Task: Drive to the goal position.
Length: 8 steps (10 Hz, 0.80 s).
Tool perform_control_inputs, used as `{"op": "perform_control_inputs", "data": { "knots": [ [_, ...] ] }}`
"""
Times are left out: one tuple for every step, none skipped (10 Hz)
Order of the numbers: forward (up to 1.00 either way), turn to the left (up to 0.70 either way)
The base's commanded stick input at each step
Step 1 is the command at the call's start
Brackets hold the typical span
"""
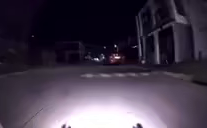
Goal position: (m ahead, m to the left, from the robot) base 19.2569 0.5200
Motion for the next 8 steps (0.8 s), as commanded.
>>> {"op": "perform_control_inputs", "data": {
  "knots": [
    [0.6,0.0],
    [0.6,0.0],
    [0.6,0.0],
    [0.6,0.0],
    [0.6,0.0],
    [0.6,0.0],
    [0.6,0.0],
    [0.6,0.0]
  ]
}}
